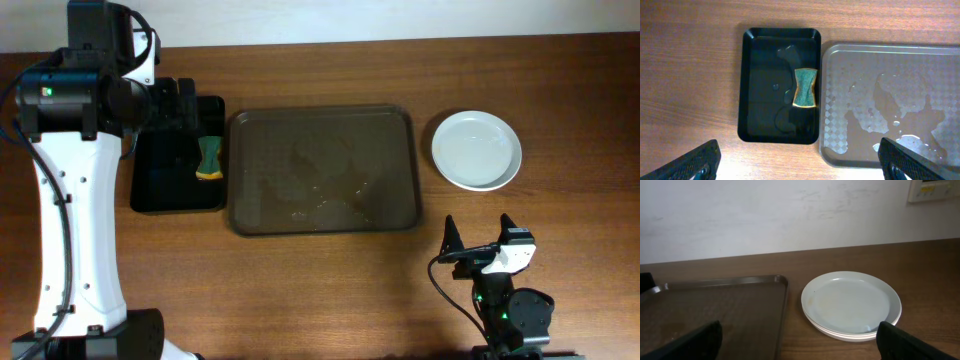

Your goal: Clean dirty plates on tray and stack at the side

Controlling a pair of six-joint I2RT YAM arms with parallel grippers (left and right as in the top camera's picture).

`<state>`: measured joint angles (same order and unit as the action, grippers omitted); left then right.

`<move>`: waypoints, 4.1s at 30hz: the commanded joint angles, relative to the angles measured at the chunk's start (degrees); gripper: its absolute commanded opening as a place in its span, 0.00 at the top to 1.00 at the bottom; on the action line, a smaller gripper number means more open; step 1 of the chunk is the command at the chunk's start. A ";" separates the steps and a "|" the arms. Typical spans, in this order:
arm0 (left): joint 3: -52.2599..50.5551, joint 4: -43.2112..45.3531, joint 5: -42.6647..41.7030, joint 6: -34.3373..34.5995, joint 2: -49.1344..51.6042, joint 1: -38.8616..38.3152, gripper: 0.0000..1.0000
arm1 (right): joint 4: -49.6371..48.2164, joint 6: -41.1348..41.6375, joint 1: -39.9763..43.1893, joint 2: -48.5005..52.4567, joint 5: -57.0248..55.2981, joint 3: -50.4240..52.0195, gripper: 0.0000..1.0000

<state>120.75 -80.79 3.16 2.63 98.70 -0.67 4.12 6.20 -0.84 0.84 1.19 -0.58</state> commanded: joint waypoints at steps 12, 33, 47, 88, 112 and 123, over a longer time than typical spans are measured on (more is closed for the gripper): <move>0.26 0.15 0.85 0.50 -0.20 0.09 0.01 | 0.22 0.24 0.11 -0.48 0.76 0.26 0.02; -47.91 38.51 0.44 -5.77 -44.96 0.42 0.01 | 0.22 0.24 0.11 -0.48 0.76 0.26 0.02; -96.59 61.64 -1.29 -10.10 -85.37 3.19 0.01 | 0.22 0.22 0.11 -0.48 0.76 0.26 0.02; -120.26 76.26 -0.63 -18.62 -98.36 3.56 0.01 | 0.22 0.24 0.11 -0.48 0.76 0.26 0.02; -120.26 76.26 -0.63 -18.62 -98.36 3.56 0.01 | 0.22 0.22 0.11 -0.48 0.76 0.26 0.02; -120.26 76.26 -0.63 -18.62 -98.36 3.56 0.01 | 0.22 0.24 0.11 -0.48 0.76 0.26 0.01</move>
<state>0.86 -4.64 2.76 -15.29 0.84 2.46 4.12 6.26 -0.84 0.80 1.41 -0.58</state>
